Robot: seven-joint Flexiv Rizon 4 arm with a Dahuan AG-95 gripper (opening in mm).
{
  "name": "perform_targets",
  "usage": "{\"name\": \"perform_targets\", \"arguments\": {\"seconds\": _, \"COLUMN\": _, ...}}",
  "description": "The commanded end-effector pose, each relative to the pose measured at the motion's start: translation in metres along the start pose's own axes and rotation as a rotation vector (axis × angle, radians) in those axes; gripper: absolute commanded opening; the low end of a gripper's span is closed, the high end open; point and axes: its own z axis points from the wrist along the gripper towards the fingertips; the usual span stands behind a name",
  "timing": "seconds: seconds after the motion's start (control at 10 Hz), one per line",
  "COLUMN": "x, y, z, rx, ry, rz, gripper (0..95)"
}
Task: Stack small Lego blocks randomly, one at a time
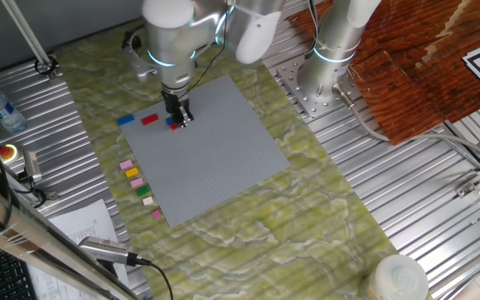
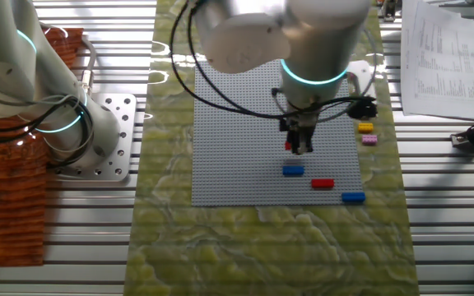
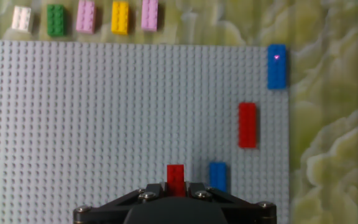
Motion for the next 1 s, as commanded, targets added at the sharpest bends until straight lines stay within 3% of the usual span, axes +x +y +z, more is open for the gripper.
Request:
{"name": "perform_targets", "arguments": {"seconds": 0.1, "x": -0.0022, "y": 0.0015, "z": -0.0001, "rx": -0.008, "ry": -0.001, "rz": 0.005, "gripper": 0.0}}
{"name": "perform_targets", "arguments": {"seconds": 0.4, "x": -0.0022, "y": 0.0015, "z": -0.0001, "rx": -0.01, "ry": -0.003, "rz": 0.0, "gripper": 0.0}}
{"name": "perform_targets", "arguments": {"seconds": 0.7, "x": -0.0022, "y": 0.0015, "z": -0.0001, "rx": -0.014, "ry": 0.024, "rz": -0.005, "gripper": 0.0}}
{"name": "perform_targets", "arguments": {"seconds": 1.0, "x": -0.0022, "y": 0.0015, "z": -0.0001, "rx": -0.014, "ry": -0.006, "rz": -0.007, "gripper": 0.0}}
